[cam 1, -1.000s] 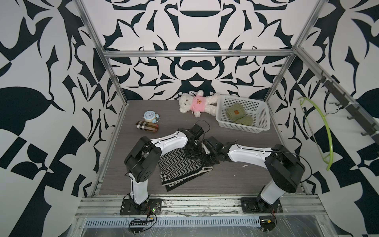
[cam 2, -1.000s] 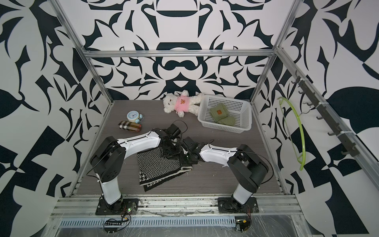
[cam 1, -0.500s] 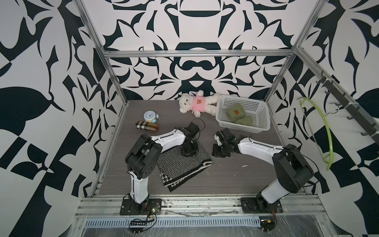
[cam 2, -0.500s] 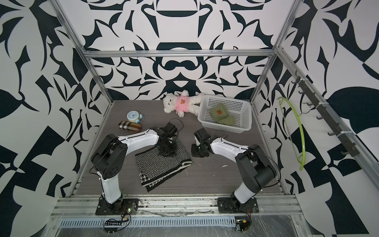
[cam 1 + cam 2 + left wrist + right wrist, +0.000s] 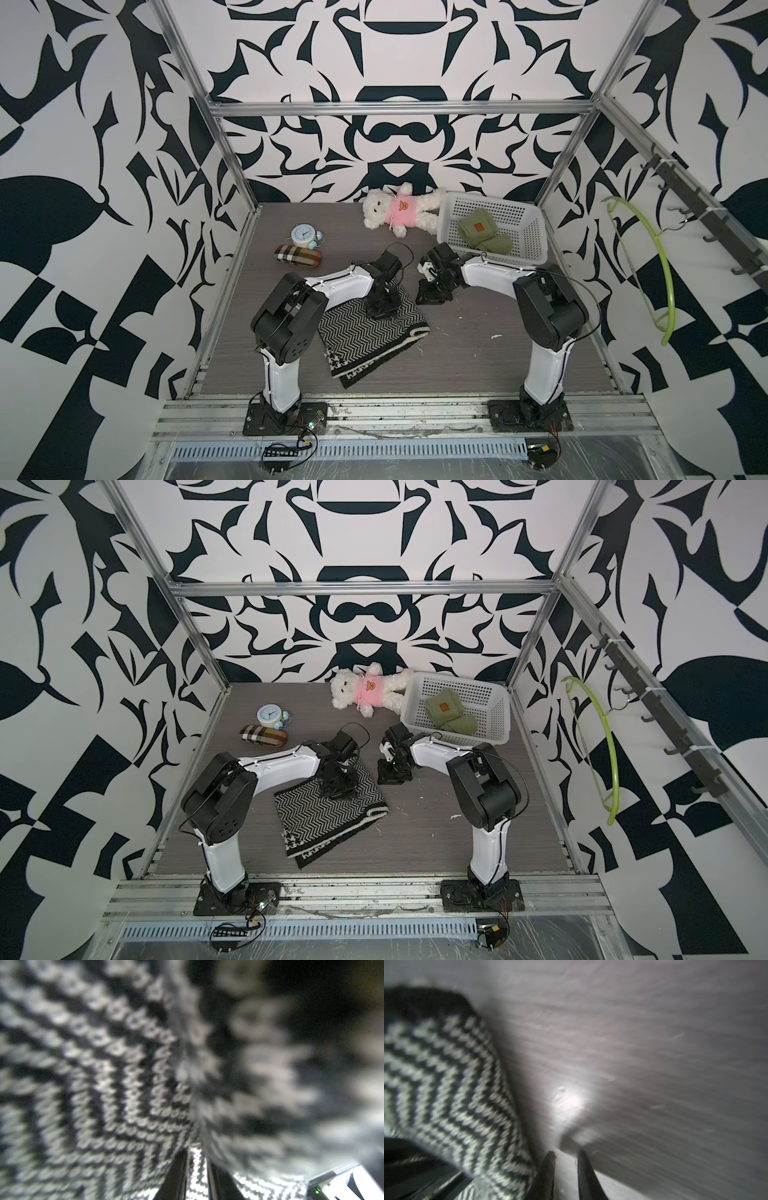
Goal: Roll up the scarf and place it into the basket
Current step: Roll the scarf at the center of the board.
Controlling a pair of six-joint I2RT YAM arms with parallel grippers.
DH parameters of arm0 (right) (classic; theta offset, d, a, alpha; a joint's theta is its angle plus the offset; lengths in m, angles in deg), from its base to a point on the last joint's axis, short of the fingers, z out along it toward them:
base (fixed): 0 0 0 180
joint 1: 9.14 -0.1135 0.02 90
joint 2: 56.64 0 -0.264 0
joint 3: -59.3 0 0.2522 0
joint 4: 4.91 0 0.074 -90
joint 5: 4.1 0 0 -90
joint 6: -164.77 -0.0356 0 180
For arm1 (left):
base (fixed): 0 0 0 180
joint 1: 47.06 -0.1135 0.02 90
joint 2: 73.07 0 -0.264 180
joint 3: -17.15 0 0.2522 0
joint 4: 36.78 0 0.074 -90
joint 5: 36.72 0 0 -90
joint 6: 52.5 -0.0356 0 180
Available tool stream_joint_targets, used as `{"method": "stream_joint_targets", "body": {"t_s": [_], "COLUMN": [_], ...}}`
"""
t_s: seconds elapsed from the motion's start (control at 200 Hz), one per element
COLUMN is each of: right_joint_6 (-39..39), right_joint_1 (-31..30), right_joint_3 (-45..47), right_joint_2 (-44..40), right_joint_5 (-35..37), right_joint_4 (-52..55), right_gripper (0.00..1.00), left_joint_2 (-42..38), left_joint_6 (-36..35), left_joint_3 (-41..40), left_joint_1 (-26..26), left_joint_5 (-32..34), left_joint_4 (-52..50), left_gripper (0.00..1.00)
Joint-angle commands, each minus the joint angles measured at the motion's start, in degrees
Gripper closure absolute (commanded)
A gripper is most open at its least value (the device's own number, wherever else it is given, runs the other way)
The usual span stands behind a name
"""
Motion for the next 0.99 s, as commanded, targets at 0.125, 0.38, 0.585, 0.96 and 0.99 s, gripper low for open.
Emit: {"method": "stream_joint_targets", "body": {"t_s": [0.125, 0.38, 0.585, 0.96, 0.99], "right_joint_6": [1.43, -0.69, -2.82, -3.76, -2.99], "right_joint_1": [-0.67, -0.71, -0.37, 0.66, 0.57], "right_joint_3": [1.65, 2.74, 4.83, 5.95, 5.54], "right_joint_2": [0.48, 0.88, 0.31, 2.34, 2.45], "right_joint_5": [-10.57, -20.42, -27.27, -36.35, -36.48], "right_joint_4": [-1.31, -7.37, -13.08, -17.48, -16.57], "right_gripper": [0.76, 0.76, 0.76, 0.63, 0.63], "left_joint_2": [2.24, 2.03, 1.84, 2.12, 2.12], "left_joint_6": [1.16, 2.05, 2.23, 3.02, 3.13], "left_joint_3": [-4.52, -6.17, -6.11, -5.99, -5.94], "left_joint_1": [-0.72, -0.72, -0.89, -0.98, -0.98], "left_joint_5": [2.60, 3.24, 3.87, 3.37, 3.44], "left_joint_4": [-2.96, -2.44, -2.68, -1.97, -1.98], "left_gripper": [0.79, 0.79, 0.79, 0.79, 0.79]}}
